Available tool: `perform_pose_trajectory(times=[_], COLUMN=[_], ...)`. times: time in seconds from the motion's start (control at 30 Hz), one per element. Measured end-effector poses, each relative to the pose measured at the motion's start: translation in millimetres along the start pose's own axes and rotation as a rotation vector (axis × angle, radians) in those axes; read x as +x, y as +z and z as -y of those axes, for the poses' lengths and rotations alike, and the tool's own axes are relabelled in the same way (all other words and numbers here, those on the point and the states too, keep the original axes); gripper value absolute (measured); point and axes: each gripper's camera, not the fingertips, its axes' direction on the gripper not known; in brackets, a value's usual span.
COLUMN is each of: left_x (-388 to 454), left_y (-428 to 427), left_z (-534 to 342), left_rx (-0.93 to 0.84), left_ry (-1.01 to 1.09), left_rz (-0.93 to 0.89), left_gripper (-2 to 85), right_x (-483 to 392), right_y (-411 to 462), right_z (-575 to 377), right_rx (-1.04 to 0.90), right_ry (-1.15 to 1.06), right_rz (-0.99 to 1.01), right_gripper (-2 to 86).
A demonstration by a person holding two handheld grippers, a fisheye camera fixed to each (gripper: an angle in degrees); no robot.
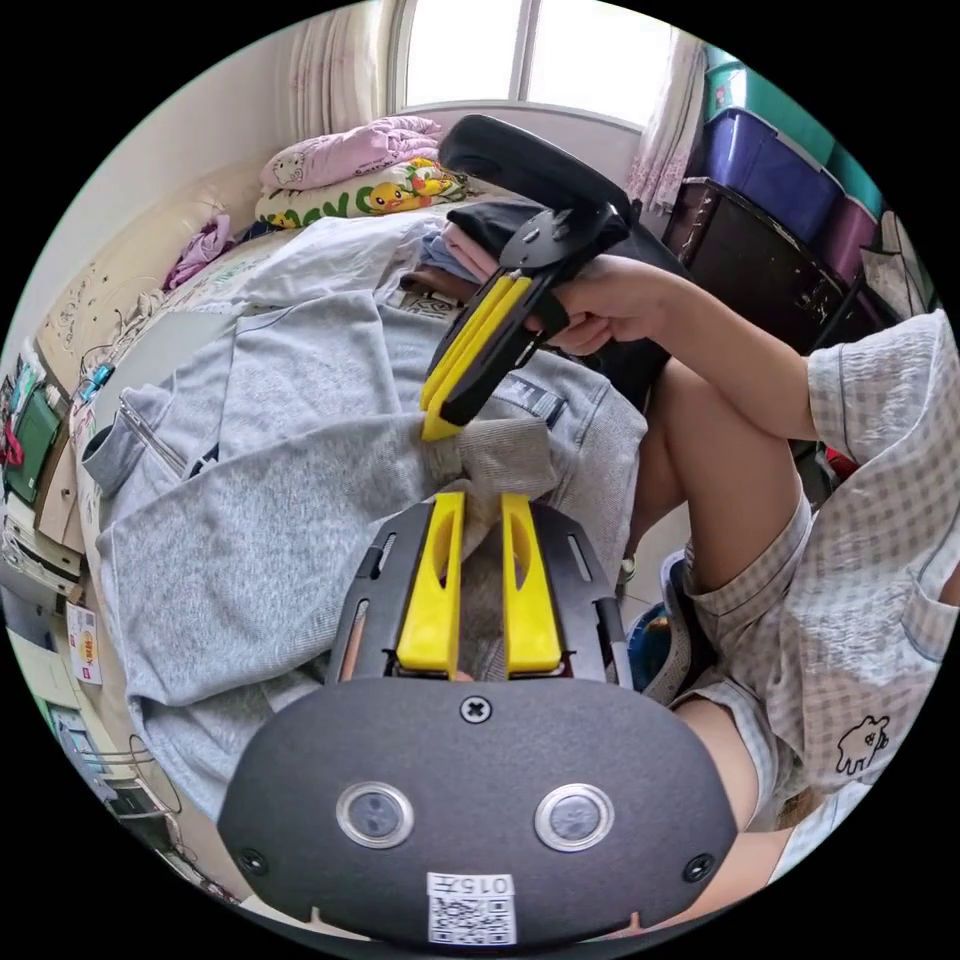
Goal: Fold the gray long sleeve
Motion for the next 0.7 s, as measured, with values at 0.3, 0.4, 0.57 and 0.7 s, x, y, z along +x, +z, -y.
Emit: perform_pose_trajectory(times=[0.3,0.4,0.57,0.7], left_x=[-22.7,-27.1,-25.0,-31.0], left_y=[9.1,7.9,-4.7,-14.4], left_z=[-0.3,-4.9,-15.6,-24.4], left_rx=[0.004,0.005,0.073,0.144], left_ry=[-0.042,-0.048,-0.02,-0.045], left_rz=[-0.043,-0.051,-0.065,-0.065], left_gripper=[5.8,6.0,7.8,7.8], right_x=[-5.9,-6.7,-0.6,6.0], right_y=[9.8,16.6,-3.7,-3.9], right_z=[6.2,10.2,2.6,-1.9], right_rx=[-0.111,-0.121,-0.019,0.009], right_ry=[-0.041,-0.049,0.006,0.032], right_rz=[-0.103,-0.108,-0.023,-0.001], right_gripper=[-0.2,0.1,4.0,5.6])
